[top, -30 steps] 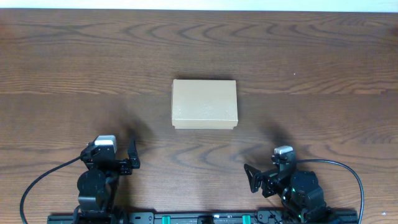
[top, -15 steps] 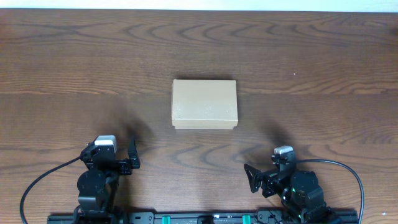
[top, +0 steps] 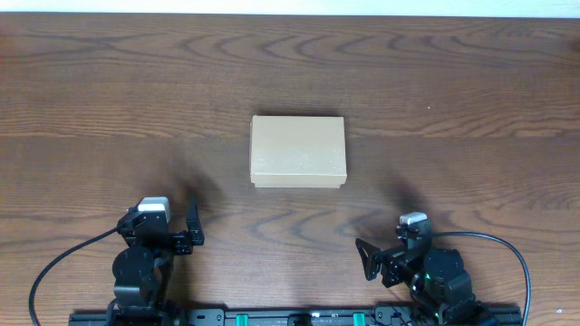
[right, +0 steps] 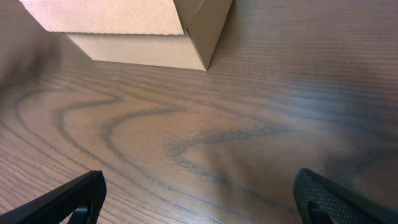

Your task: Pack container

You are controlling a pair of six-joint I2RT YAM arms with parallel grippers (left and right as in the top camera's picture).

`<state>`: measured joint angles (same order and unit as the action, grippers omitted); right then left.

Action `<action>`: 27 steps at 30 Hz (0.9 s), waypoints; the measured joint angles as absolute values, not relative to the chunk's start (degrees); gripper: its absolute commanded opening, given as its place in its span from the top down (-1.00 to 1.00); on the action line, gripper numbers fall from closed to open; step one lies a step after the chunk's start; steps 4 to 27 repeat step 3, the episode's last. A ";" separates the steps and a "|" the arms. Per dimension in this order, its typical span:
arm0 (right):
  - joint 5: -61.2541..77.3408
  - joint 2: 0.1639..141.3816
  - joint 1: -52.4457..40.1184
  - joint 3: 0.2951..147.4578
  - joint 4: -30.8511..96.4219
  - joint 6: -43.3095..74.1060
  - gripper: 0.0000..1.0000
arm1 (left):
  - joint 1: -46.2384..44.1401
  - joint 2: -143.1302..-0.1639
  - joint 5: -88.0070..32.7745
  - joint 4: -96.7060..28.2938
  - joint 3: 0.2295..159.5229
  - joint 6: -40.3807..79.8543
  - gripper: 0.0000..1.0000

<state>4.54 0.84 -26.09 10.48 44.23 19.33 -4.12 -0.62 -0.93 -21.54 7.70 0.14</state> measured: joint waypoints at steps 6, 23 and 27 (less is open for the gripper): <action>4.54 0.84 -26.09 10.48 44.23 19.31 -0.99 | -4.12 -0.62 -0.93 -21.56 7.70 0.14 -0.90; 4.54 0.84 -26.09 10.48 44.23 19.31 -0.99 | -4.12 -0.62 -0.93 -21.56 7.70 0.14 -0.90; 4.54 0.84 -26.09 10.48 44.23 19.31 -0.99 | -4.12 -0.62 -0.93 -21.56 7.70 0.14 -0.90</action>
